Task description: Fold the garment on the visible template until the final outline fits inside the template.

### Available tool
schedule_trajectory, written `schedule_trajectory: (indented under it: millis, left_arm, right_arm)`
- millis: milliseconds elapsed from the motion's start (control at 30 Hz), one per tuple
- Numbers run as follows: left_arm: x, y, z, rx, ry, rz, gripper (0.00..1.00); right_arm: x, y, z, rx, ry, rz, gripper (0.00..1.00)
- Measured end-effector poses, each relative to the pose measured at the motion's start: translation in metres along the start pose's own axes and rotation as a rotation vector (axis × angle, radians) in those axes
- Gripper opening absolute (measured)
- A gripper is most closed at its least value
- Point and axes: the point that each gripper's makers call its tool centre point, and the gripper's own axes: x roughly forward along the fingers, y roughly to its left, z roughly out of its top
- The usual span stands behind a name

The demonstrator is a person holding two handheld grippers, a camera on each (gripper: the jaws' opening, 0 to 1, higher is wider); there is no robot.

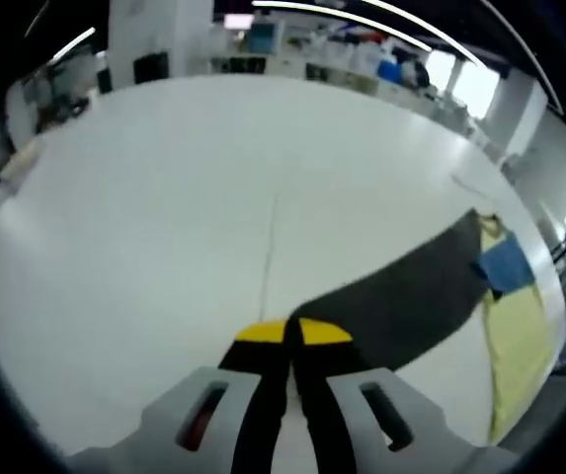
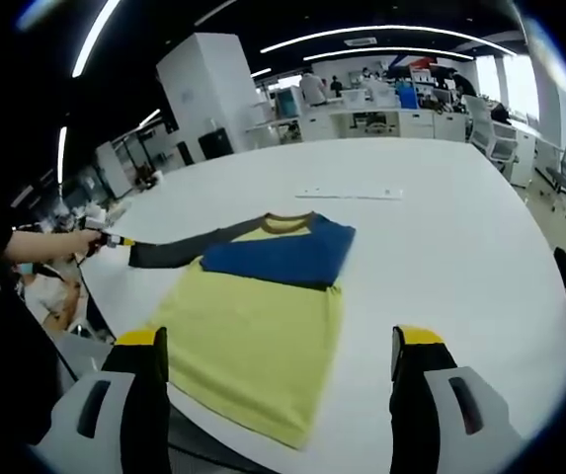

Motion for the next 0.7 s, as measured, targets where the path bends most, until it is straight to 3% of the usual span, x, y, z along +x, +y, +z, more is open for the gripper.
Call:
schedule_trajectory:
  millis: [133, 467, 567, 700]
  left_arm:
    - [-0.004, -0.005, 0.006, 0.024, -0.012, -0.009, 0.00]
    - [-0.048, -0.053, 0.016, 0.034, -0.061, -0.040, 0.00]
    - [-0.061, -0.065, 0.027, 0.015, -0.098, -0.062, 0.00]
    - [-0.081, -0.086, 0.038, 0.052, -0.130, -0.078, 0.00]
  right_arm:
    - [-0.006, 0.000, 0.001, 0.002, -0.019, 0.001, 0.93]
    - [-0.029, -0.004, 0.000, 0.008, -0.066, -0.018, 0.93]
    - [-0.037, -0.004, 0.000, 0.003, -0.080, -0.022, 0.93]
    - [-0.044, -0.003, -0.003, 0.003, -0.094, -0.025, 0.93]
